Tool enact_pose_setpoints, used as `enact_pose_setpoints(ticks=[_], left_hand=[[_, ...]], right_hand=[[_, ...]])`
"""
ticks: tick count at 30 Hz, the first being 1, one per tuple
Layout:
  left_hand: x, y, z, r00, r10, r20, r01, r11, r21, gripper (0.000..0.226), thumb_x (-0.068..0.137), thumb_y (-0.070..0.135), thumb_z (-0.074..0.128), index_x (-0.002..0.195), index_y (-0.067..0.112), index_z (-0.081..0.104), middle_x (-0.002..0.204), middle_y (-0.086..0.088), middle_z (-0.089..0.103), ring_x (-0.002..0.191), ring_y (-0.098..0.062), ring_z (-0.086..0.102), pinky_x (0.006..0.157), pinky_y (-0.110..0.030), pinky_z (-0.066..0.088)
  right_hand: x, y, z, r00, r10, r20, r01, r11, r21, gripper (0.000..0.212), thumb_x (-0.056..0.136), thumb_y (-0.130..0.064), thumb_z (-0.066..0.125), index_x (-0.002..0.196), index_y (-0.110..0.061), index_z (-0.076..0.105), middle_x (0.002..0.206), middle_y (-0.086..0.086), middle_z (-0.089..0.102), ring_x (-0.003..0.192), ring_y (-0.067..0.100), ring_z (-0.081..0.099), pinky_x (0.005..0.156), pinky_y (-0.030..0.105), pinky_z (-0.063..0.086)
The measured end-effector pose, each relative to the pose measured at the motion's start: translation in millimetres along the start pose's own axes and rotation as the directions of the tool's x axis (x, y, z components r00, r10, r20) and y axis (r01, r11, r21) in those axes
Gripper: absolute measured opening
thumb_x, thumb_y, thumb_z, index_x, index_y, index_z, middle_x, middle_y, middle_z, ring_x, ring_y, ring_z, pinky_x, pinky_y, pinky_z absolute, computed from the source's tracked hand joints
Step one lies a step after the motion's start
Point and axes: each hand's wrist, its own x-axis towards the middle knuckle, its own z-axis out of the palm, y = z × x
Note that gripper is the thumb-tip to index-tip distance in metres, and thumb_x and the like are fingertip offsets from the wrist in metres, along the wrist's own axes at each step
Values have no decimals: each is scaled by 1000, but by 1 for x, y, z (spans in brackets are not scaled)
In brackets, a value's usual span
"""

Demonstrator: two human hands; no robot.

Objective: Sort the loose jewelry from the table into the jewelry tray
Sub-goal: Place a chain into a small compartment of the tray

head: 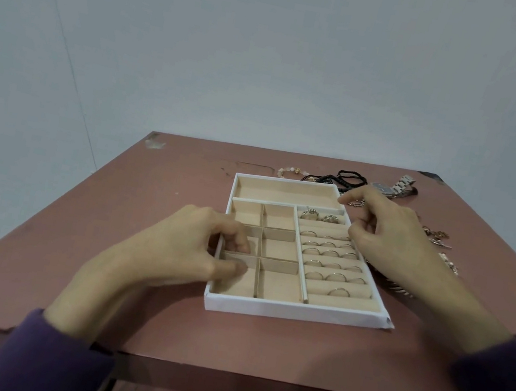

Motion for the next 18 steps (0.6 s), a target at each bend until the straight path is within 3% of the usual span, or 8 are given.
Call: enact_pose_setpoints(ticks=[7,13,18], left_hand=[[-1,0,2,999,4,-46,-6,999,-41,18,74,24,72,62,30,61,87,19,59,73,-13,52,62,-18,40],[-1,-1,2,999,3,-44,-6,998,-66,15,74,22,72,63,25,63,77,20,61,69,-16,52,57,-20,39],[-2,0,2,999,-3,-36,1,998,-59,13,75,22,71,65,27,64,85,19,60,75,-14,53,60,-18,40]], right_hand=[[0,0,0,1000,-3,-7,2,1000,-8,36,80,-1,49,107,-22,57,62,0,51,58,10,47,66,33,42],[0,0,1,1000,-1,-4,1,1000,-24,36,79,-1,49,108,-21,57,67,6,57,61,11,49,68,33,41],[0,0,1,1000,-1,-10,0,1000,-21,36,78,0,50,107,-21,57,64,3,55,59,11,48,68,34,42]])
